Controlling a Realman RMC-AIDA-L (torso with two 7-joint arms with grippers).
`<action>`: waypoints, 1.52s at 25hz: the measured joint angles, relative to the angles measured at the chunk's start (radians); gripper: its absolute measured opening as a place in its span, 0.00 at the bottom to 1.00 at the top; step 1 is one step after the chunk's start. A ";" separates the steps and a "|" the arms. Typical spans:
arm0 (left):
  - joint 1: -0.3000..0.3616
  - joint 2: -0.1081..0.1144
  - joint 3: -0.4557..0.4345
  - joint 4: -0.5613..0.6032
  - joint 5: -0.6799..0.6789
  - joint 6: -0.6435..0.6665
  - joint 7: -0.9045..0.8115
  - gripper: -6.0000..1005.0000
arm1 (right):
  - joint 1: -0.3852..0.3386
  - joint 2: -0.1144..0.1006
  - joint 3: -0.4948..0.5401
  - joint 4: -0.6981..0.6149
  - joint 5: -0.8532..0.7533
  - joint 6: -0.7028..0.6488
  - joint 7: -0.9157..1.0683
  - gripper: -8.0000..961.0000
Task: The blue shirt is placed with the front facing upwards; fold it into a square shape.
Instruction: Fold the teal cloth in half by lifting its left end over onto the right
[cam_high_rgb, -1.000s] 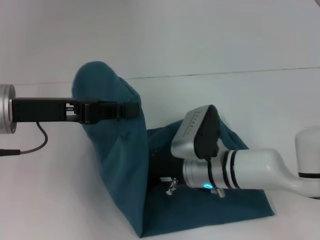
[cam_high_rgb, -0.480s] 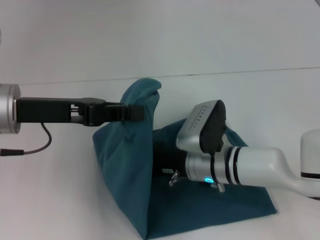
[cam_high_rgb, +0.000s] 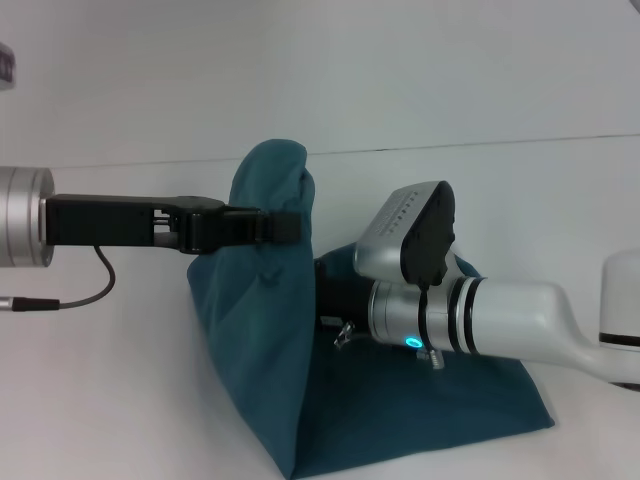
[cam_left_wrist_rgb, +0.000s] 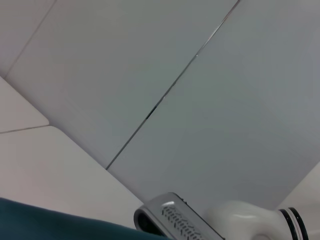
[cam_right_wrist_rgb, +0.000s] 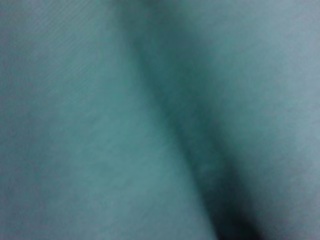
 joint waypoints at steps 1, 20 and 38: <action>0.000 0.000 0.001 0.000 0.000 0.000 0.000 0.04 | 0.000 -0.001 0.003 -0.003 0.000 -0.001 0.002 0.01; -0.003 -0.019 0.020 0.000 -0.003 -0.035 -0.006 0.04 | -0.045 -0.007 0.010 -0.072 0.001 -0.016 0.055 0.02; -0.030 -0.039 0.023 -0.024 -0.034 -0.081 -0.003 0.04 | -0.159 -0.008 -0.013 -0.098 -0.078 -0.124 0.058 0.02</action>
